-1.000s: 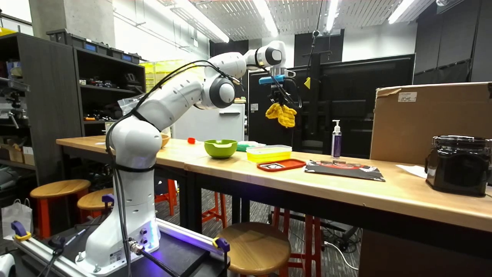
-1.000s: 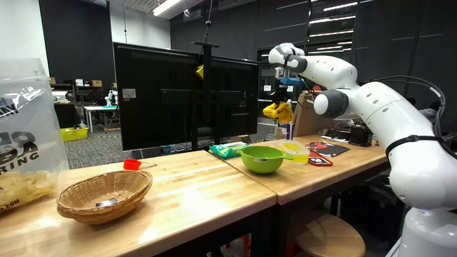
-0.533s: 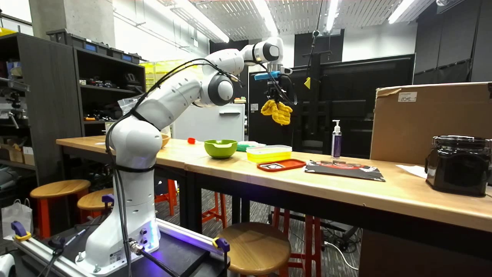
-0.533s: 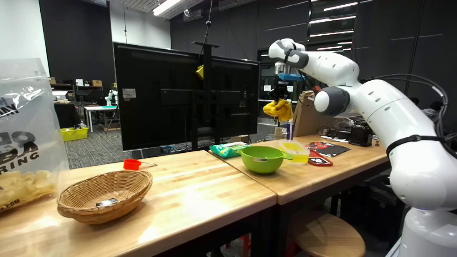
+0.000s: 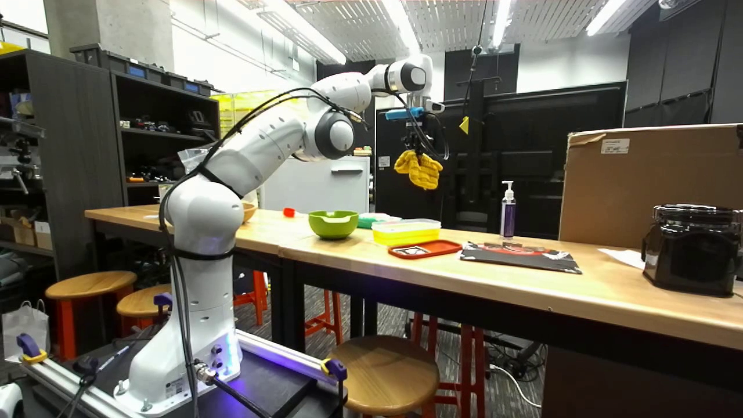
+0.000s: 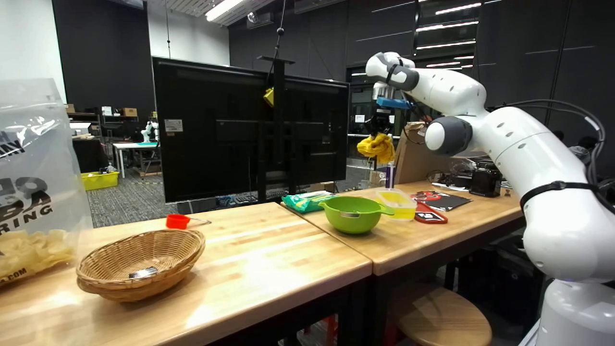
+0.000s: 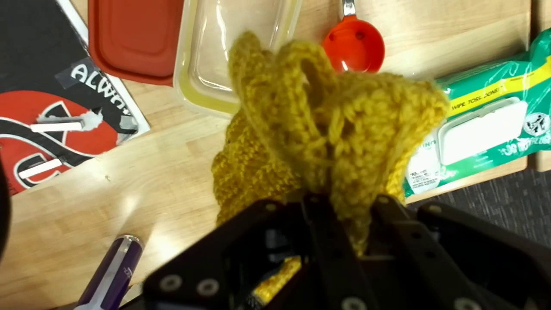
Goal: Put the yellow cloth in the yellow bowl
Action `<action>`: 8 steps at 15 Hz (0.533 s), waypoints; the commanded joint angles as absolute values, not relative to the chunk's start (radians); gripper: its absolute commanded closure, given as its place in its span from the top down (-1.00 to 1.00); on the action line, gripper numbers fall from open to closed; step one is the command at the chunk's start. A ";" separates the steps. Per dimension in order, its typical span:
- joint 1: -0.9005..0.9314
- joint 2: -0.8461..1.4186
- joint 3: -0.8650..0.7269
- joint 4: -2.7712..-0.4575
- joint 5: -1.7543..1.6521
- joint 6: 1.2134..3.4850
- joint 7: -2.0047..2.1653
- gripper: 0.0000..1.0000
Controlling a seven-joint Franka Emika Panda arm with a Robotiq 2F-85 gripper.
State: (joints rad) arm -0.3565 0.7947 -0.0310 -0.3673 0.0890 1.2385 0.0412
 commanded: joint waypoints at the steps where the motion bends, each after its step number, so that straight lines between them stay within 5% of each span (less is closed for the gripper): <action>1: -0.375 0.759 -0.023 -0.396 0.116 1.198 0.102 -0.92; 8: -0.374 0.740 -0.023 -0.399 0.132 1.120 0.226 -0.92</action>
